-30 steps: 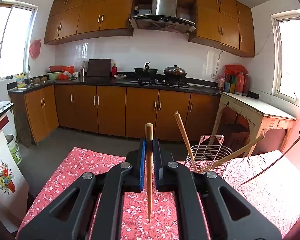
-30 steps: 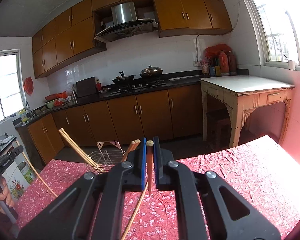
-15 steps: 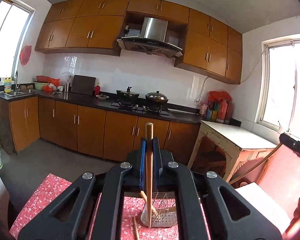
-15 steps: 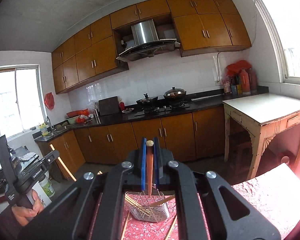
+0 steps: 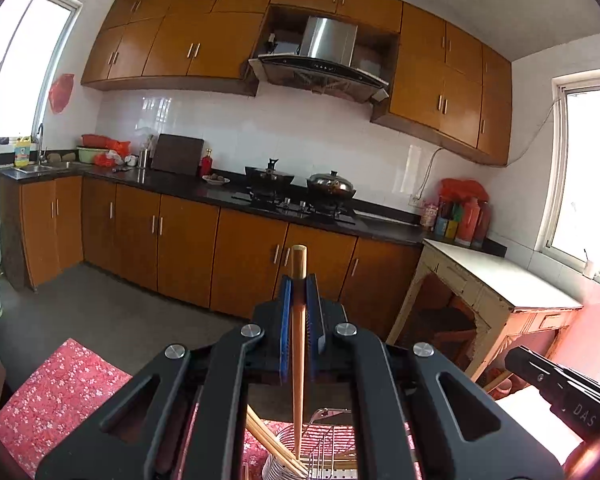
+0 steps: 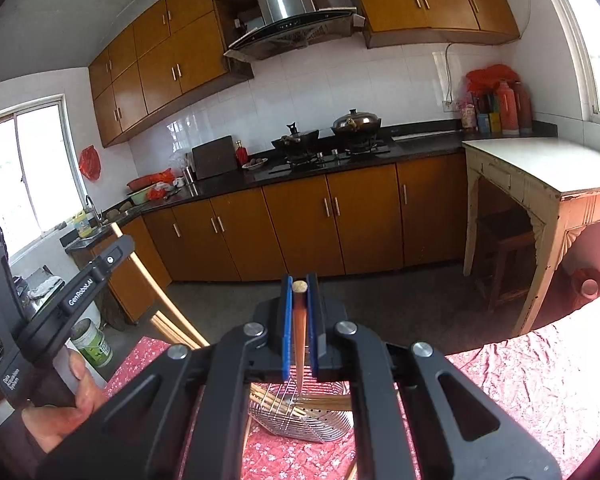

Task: Organize utensils
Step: 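Open the right tool into the basket while the left tool releases its chopstick, then lower both tools to the cloth and close each on a remaining chopstick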

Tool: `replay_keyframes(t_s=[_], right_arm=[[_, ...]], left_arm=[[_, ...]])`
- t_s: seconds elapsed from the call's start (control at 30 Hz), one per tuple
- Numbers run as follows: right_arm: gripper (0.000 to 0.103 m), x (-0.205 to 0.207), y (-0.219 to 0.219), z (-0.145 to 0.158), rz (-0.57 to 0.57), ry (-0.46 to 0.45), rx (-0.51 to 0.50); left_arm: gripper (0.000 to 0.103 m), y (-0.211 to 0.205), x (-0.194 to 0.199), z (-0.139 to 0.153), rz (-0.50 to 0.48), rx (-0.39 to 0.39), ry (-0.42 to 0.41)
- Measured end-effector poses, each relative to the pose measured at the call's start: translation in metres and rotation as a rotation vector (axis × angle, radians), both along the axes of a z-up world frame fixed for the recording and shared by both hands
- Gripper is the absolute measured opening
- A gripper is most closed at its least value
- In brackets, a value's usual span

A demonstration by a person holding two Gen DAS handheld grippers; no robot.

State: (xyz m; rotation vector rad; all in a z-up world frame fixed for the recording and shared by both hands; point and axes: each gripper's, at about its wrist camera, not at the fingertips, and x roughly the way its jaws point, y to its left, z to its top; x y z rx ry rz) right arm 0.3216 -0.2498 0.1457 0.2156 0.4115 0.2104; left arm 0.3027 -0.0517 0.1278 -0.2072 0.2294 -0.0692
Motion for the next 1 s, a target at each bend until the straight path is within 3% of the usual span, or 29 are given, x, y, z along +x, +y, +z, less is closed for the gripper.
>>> replay_keyframes(t_s=[0.23,0.33,0.4,0.47,0.8,1.0], right_arm=[[0.008,0.017,0.005,-0.026,0.011,0.048,-0.004],[0.015,0.014,0.004,-0.029,-0.025,0.040,-0.030],[0.025,0.012,0.002,-0.029,-0.055,0.030,-0.050],[0.027,0.006,0.000,-0.027,-0.076,0.020,-0.060],[0.028,-0.037,-0.027,-0.026,-0.174,0.003,-0.077],[0.028,-0.064,-0.052,-0.042,-0.245,0.019,-0.069]], left_arm=[[0.007,0.000,0.009,-0.021,-0.021,0.016,0.057],[0.010,-0.003,0.003,-0.021,0.004,0.064,0.053],[0.019,-0.007,-0.001,-0.020,0.027,0.106,0.044],[0.043,-0.007,-0.007,-0.017,0.056,0.135,0.030],[0.044,0.013,-0.045,-0.011,0.090,0.167,0.008],[0.044,0.030,-0.071,-0.018,0.112,0.175,0.015]])
